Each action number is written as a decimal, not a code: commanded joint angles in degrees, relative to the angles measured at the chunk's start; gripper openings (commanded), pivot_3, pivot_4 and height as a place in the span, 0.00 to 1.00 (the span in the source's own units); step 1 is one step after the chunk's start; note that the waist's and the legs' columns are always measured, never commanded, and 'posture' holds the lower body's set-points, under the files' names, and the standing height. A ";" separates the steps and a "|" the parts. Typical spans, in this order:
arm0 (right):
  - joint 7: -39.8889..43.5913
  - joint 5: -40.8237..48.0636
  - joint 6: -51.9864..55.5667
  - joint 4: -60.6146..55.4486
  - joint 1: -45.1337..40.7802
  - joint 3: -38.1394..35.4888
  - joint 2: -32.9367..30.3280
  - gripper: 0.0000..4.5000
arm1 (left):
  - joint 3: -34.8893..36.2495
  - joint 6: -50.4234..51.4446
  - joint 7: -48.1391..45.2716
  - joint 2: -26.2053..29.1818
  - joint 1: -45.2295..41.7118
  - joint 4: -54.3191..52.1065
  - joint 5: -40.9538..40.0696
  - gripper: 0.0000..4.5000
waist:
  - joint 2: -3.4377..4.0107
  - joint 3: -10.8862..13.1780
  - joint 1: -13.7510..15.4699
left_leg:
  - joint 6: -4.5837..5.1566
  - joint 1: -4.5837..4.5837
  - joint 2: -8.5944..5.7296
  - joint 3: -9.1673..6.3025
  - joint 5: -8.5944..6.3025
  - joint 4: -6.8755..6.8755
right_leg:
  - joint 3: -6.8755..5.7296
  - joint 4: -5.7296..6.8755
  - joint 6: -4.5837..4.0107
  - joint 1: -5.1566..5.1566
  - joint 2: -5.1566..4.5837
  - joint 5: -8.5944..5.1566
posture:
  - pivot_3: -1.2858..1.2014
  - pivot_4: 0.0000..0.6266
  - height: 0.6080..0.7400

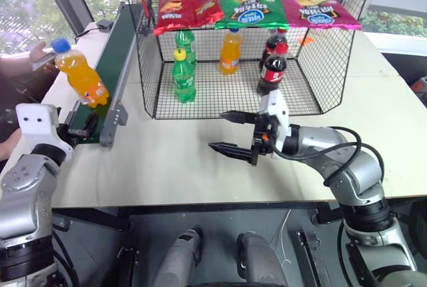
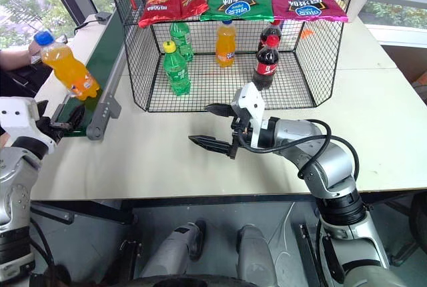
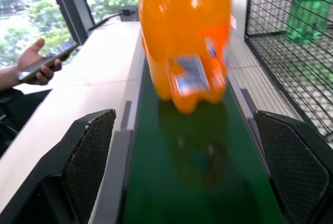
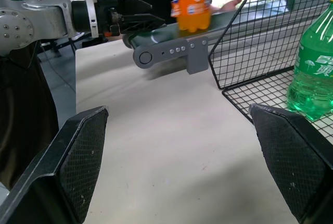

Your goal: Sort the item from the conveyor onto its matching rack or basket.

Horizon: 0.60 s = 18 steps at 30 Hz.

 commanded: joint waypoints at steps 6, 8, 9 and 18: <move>-0.62 0.01 -0.52 -1.89 -1.52 -0.67 0.68 0.99 | -0.74 -1.54 0.35 -0.24 -1.41 -0.15 1.06 1.00 | 0.00 0.00 0.00 | 0.00 0.00 0.00 0.00 0.00 0.00 | 0.00 0.00 0.00 0.00 0.01 0.00 | 0.52 0.24 0.99; -0.72 -0.01 -0.44 -1.95 -1.59 -0.59 0.66 0.99 | -1.49 -1.49 0.08 -0.59 -1.58 0.05 1.00 1.00 | 0.00 0.00 0.01 | 0.00 0.00 0.00 0.00 0.00 0.00 | 0.00 0.00 0.00 0.00 0.01 0.01 | 0.52 0.24 0.99; -0.74 -0.03 -0.42 -1.94 -1.63 -0.57 0.63 0.99 | -2.05 -1.57 -0.28 -0.75 -1.62 0.17 0.99 1.00 | 0.00 0.00 0.01 | 0.00 0.00 0.00 0.00 0.00 0.00 | 0.00 0.00 0.01 0.00 0.01 0.00 | 0.52 0.24 0.99; -0.90 -0.19 -0.12 -1.91 -2.06 -0.72 0.13 1.00 | -0.89 0.44 -3.99 -1.87 -2.69 -2.58 -5.53 0.67 | -0.03 -0.01 0.20 | 0.00 0.00 -0.01 -0.01 0.00 0.01 | 0.00 0.00 0.00 0.02 0.01 0.01 | 0.52 0.24 0.99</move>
